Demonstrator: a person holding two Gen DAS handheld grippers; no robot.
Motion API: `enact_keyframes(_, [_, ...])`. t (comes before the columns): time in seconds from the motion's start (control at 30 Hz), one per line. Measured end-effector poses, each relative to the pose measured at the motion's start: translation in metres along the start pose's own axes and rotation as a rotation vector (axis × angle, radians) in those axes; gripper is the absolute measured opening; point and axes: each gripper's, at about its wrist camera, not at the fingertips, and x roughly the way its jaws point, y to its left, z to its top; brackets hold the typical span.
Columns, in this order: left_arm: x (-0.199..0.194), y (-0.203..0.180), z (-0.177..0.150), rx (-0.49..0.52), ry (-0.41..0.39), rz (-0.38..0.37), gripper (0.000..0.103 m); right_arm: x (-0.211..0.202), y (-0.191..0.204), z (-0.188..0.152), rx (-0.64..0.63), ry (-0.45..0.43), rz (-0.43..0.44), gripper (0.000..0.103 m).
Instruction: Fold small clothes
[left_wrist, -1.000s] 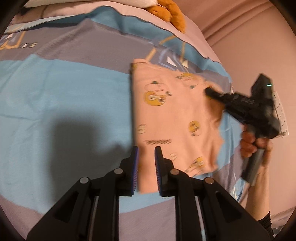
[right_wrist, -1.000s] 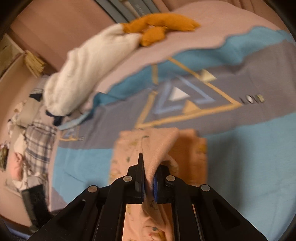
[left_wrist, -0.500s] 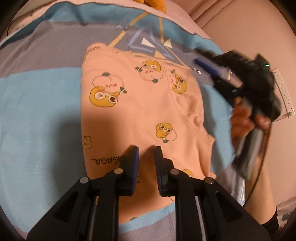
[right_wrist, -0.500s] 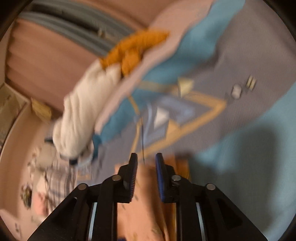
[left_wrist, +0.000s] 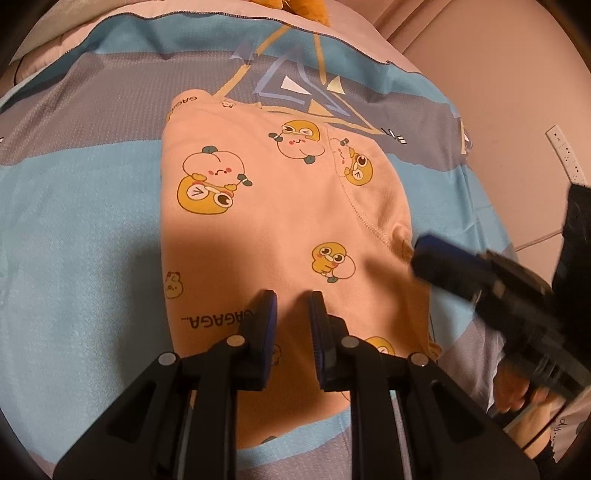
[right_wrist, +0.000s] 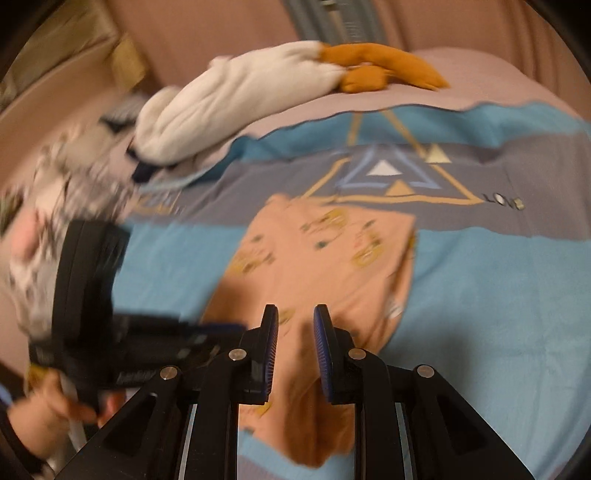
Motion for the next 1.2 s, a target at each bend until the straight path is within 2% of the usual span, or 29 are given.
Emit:
enact_keyframes(0.13, [0.002, 0.0, -0.002, 0.007, -0.006, 0.009, 0.018, 0.023, 0.0, -0.018, -0.091, 0.096, -0.148, 0.022])
enact_keyframes(0.17, [0.003, -0.001, -0.003, 0.009, -0.007, 0.012, 0.018, 0.028, -0.005, -0.022, -0.084, 0.119, -0.155, 0.016])
enact_keyframes(0.27, [-0.002, -0.005, -0.009, 0.029, -0.019, 0.034, 0.018, 0.025, -0.012, -0.028, -0.063, 0.107, -0.149, 0.015])
enact_keyframes(0.4, [-0.011, -0.011, -0.023, 0.076, -0.03, 0.08, 0.02, 0.01, -0.003, -0.028, -0.065, 0.086, -0.134, 0.015])
enact_keyframes(0.47, [-0.014, -0.013, -0.033, 0.106, -0.036, 0.113, 0.021, 0.0, 0.003, -0.03, -0.081, 0.055, -0.095, 0.015])
enact_keyframes(0.53, [-0.013, -0.015, -0.042, 0.131, -0.035, 0.136, 0.023, -0.003, 0.01, -0.036, -0.112, 0.039, -0.096, 0.015])
enact_keyframes(0.6, [-0.009, -0.013, -0.046, 0.138, -0.032, 0.148, 0.023, 0.008, 0.009, -0.044, -0.116, 0.099, -0.112, 0.015])
enact_keyframes(0.63, [-0.007, -0.011, -0.048, 0.136, -0.028, 0.145, 0.023, 0.019, 0.005, -0.049, -0.11, 0.14, -0.147, 0.015])
enact_keyframes(0.73, [-0.011, -0.01, -0.053, 0.124, -0.043, 0.135, 0.024, 0.02, 0.004, -0.054, -0.098, 0.122, -0.152, 0.016])
enact_keyframes(0.77, [-0.014, -0.009, -0.054, 0.114, -0.047, 0.12, 0.031, 0.017, 0.004, -0.053, -0.087, 0.122, -0.145, 0.018])
enact_keyframes(0.8, [-0.019, -0.007, -0.056, 0.099, -0.053, 0.1, 0.047, 0.014, 0.003, -0.052, -0.073, 0.12, -0.135, 0.021])
enact_keyframes(0.83, [-0.025, -0.004, -0.058, 0.083, -0.064, 0.088, 0.058, 0.007, 0.003, -0.051, -0.058, 0.115, -0.12, 0.024])
enact_keyframes(0.87, [-0.031, -0.001, -0.06, 0.073, -0.079, 0.088, 0.077, 0.002, 0.001, -0.052, -0.045, 0.109, -0.106, 0.031])
enact_keyframes(0.9, [-0.037, 0.002, -0.062, 0.063, -0.101, 0.099, 0.086, -0.004, -0.001, -0.052, -0.027, 0.099, -0.09, 0.042])
enact_keyframes(0.97, [-0.047, 0.013, -0.062, 0.039, -0.125, 0.1, 0.086, -0.02, -0.01, -0.053, 0.04, 0.067, -0.059, 0.056])
enact_keyframes(1.07, [-0.051, 0.038, -0.058, -0.051, -0.12, 0.07, 0.086, -0.032, -0.033, -0.056, 0.175, 0.034, 0.01, 0.057])
enact_keyframes(1.2, [-0.048, 0.063, -0.053, -0.177, -0.122, -0.036, 0.086, -0.027, -0.07, -0.06, 0.394, 0.034, 0.097, 0.059])
